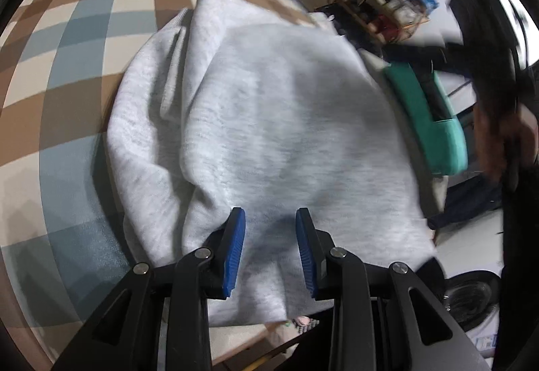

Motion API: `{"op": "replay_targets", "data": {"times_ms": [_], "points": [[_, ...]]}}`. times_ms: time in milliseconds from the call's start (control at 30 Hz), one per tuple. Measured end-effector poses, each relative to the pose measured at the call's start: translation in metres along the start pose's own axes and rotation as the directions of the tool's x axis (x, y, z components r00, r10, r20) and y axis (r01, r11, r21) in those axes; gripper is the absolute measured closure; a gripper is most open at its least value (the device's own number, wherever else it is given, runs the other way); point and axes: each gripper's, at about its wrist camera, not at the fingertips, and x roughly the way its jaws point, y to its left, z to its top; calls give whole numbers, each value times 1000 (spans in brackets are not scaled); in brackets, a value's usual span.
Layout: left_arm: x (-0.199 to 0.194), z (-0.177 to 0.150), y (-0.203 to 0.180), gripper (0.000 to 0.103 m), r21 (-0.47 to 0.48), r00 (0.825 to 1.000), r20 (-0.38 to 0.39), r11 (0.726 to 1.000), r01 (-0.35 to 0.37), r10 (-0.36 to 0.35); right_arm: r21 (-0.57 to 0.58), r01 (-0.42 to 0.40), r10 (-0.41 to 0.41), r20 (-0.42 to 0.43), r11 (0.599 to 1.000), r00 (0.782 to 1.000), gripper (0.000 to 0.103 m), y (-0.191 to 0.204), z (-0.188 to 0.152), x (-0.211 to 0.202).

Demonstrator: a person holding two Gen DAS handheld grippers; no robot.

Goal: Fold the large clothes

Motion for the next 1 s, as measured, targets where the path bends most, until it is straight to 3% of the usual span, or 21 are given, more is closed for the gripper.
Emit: {"op": "replay_targets", "data": {"times_ms": [67, 133, 167, 200, 267, 367, 500, 567, 733, 800, 867, 900, 933, 967, 1000], "points": [[-19, 1, 3, 78, -12, 994, 58, 995, 98, -97, 15, -67, 67, 13, 998, 998, 58, 3, -29, -7], [-36, 2, 9, 69, -35, 979, 129, 986, 163, -157, 47, -156, 154, 30, 987, 988, 58, 6, -53, -5], [-43, 4, 11, 50, -36, 974, 166, 986, 161, -153, 68, -209, 208, 27, 976, 978, 58, 6, -66, 0], [-52, 7, 13, 39, -39, 968, 212, 989, 145, -134, 102, -267, 267, 20, 958, 964, 56, 5, -77, 10], [-60, 16, 13, 38, -55, 958, 269, 992, 115, -96, 145, -308, 302, 68, 940, 951, 56, 2, -90, 22], [-47, 36, 3, 38, -26, 976, 195, 994, 105, -98, 224, -394, 367, 151, 892, 918, 56, -10, -95, 32], [0, 57, -1, 38, -29, 999, 37, 999, -36, 38, 241, -435, 390, 212, 868, 896, 65, -18, -103, 36], [29, 61, 10, 39, -73, 993, -65, 992, -103, 98, 251, -459, 398, 258, 852, 880, 67, -20, -110, 35], [32, 69, -7, 38, -1, 969, -100, 974, -228, 227, 254, -549, 434, 392, 796, 811, 74, -30, -132, 37], [16, 76, -13, 38, -4, 969, -97, 974, -227, 226, 253, -564, 439, 414, 786, 797, 74, -33, -133, 30], [-14, 82, -13, 38, -27, 974, -1, 974, -227, 227, 263, -569, 424, 447, 780, 788, 70, -36, -137, 22], [-24, 86, -10, 33, -34, 961, 38, 961, -274, 275, 267, -564, 405, 471, 781, 784, 61, -38, -140, 16], [-30, 89, -5, 26, -45, 946, 59, 947, -317, 320, 271, -551, 370, 505, 790, 780, 44, -41, -145, 8], [-28, 90, 1, 14, -56, 937, 55, 938, -342, 345, 280, -531, 333, 529, 800, 780, 34, -43, -147, 3], [-21, 91, 12, 14, -67, 933, 12, 931, -358, 359, 304, -494, 270, 555, 815, 787, 21, -47, -152, -4]]}}
